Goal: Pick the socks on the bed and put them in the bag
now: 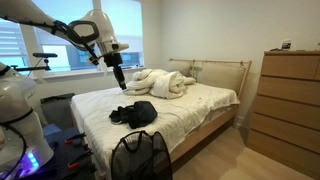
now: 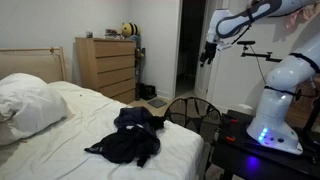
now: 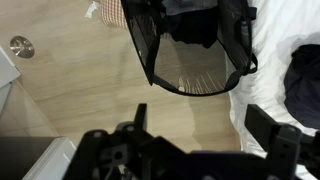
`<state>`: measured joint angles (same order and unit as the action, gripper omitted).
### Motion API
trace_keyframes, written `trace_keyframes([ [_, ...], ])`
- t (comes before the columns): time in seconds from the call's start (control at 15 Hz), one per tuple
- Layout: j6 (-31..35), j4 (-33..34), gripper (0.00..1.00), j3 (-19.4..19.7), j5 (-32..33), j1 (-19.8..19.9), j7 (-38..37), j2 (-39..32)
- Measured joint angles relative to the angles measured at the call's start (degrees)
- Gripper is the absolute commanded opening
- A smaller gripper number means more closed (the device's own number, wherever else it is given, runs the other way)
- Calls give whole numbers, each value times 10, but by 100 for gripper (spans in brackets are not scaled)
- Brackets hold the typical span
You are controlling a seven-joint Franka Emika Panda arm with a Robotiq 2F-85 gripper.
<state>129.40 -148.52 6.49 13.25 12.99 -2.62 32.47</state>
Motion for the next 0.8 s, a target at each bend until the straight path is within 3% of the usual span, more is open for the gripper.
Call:
trace_keyframes([
  [0.6,-1,0,100,0,0,-3,1,-1],
  [0.8,-8,0,100,-2,-3,-28,25,-14],
])
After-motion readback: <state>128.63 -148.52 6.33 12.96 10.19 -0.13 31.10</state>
